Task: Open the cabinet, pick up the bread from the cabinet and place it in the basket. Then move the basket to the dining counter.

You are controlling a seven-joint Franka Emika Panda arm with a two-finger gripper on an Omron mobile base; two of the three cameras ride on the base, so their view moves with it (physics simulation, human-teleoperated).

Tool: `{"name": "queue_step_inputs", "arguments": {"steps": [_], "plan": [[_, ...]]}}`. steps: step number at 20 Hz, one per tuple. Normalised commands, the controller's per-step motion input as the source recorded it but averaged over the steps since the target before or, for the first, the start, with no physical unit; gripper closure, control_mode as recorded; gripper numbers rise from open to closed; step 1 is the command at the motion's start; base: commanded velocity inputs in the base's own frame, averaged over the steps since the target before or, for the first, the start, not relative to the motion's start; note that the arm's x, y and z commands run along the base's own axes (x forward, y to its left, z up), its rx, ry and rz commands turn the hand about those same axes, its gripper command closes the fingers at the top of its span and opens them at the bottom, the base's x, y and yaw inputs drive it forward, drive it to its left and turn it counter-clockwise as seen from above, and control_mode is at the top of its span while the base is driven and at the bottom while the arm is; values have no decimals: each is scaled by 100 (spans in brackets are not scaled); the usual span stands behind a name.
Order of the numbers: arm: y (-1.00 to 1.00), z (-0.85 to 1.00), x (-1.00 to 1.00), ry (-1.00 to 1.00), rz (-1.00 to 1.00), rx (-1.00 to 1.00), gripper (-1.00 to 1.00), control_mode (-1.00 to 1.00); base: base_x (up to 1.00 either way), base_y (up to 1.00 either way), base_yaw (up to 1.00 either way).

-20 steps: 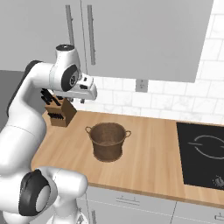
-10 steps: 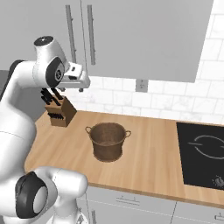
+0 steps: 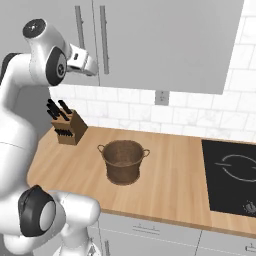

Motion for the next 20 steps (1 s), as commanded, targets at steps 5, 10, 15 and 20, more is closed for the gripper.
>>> {"name": "queue_step_inputs", "arguments": {"steps": [5, 10, 15, 20], "plan": [[-5, 74, 45, -1, 14, 11, -100, -100, 0, 0, 0], [-1, 2, 25, -15, 5, -20, -100, -100, 0, 0, 0], [-5, 0, 0, -19, 0, -22, -100, -100, 0, 0, 0], [-15, 0, 0, -27, 0, -4, -100, -100, 0, 0, 0]]}}
